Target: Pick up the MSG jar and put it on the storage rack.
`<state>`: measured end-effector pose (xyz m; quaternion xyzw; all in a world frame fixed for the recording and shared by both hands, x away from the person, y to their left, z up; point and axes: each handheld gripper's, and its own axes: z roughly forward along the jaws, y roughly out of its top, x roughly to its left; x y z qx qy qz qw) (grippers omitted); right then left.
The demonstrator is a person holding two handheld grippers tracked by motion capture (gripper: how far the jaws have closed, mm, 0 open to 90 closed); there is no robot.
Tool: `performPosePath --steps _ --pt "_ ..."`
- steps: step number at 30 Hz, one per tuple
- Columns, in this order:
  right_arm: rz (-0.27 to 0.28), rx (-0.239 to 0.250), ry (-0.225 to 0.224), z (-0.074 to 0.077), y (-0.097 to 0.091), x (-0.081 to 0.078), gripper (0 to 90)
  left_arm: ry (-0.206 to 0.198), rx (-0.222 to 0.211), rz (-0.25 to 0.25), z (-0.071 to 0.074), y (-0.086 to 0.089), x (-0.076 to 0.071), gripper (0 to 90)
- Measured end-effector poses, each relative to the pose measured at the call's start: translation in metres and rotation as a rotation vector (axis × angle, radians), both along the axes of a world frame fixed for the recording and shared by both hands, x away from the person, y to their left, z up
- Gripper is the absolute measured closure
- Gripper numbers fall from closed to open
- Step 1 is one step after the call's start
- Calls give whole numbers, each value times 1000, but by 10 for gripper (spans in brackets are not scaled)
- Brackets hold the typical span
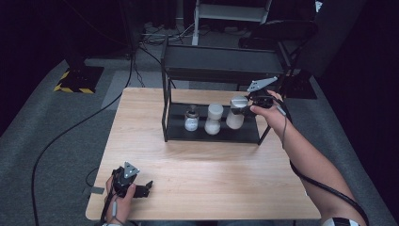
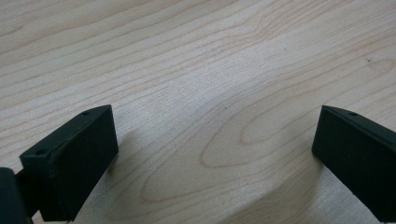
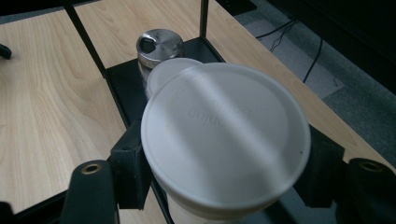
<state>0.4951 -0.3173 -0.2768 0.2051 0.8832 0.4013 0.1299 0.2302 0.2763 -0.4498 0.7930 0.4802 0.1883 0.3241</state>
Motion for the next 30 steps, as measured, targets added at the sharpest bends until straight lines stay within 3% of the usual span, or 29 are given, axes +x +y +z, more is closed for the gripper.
performPosePath --steps 24,30 --pt "-49 -16 70 -32 1 23 343 0 1 -1 0 0 0 3" --pt "-43 -24 69 -37 3 26 343 0 0 0 0 0 0 3"
